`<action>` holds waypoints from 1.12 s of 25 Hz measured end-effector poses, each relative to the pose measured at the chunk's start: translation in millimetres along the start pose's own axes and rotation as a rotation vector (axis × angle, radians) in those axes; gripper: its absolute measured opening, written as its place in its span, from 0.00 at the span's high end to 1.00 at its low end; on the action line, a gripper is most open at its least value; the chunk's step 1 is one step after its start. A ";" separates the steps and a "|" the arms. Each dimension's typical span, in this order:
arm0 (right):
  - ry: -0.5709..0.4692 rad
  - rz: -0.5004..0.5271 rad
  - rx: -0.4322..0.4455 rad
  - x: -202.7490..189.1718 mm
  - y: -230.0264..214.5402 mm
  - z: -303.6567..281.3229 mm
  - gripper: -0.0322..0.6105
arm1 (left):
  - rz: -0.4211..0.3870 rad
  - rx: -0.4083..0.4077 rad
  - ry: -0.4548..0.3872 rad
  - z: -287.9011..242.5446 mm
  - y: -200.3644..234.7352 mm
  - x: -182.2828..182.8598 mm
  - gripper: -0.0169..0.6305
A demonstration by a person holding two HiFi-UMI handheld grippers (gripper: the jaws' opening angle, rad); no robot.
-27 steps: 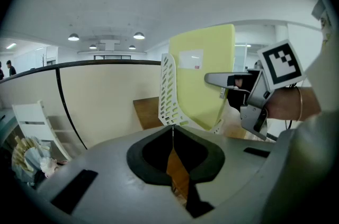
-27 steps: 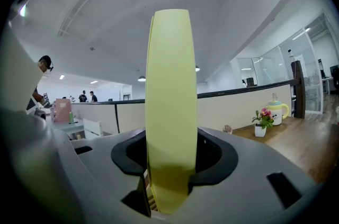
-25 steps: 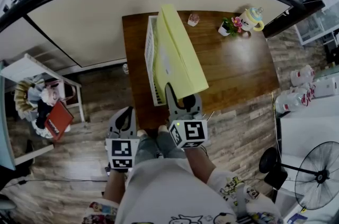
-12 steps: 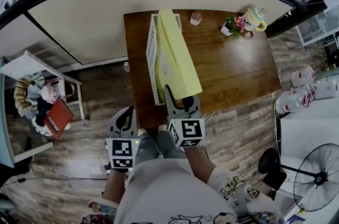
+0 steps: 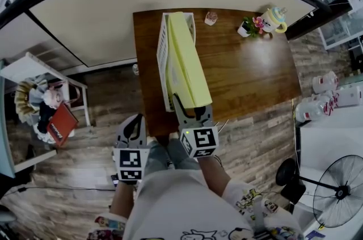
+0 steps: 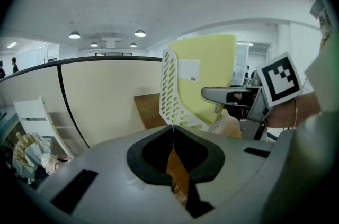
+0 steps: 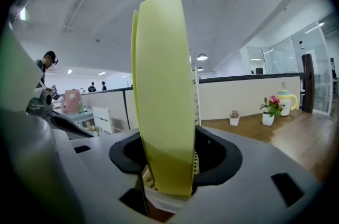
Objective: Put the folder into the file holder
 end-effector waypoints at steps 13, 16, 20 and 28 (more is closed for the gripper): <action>0.027 -0.034 0.098 -11.0 1.8 4.8 0.58 | -0.008 0.013 -0.006 -1.8 -7.8 3.9 0.96; 0.044 -0.045 0.115 -10.5 1.5 5.4 0.58 | -0.012 0.024 -0.013 -1.0 -7.8 6.7 0.96; 0.041 -0.048 0.139 -4.3 0.0 8.4 0.58 | -0.013 0.045 -0.028 0.8 -8.4 12.3 0.96; 0.017 -0.040 0.196 16.5 -5.6 29.0 0.58 | -0.032 0.087 -0.079 11.2 -16.6 30.0 0.96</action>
Point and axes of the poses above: the fingertips, and each gripper's own axes: z backward along the fingers, y to its left, x out of its top, the point moved 3 cm from there along z, backward along the fingers, and after that the axes turned 6 degrees about -y, right-handed, at the moved point
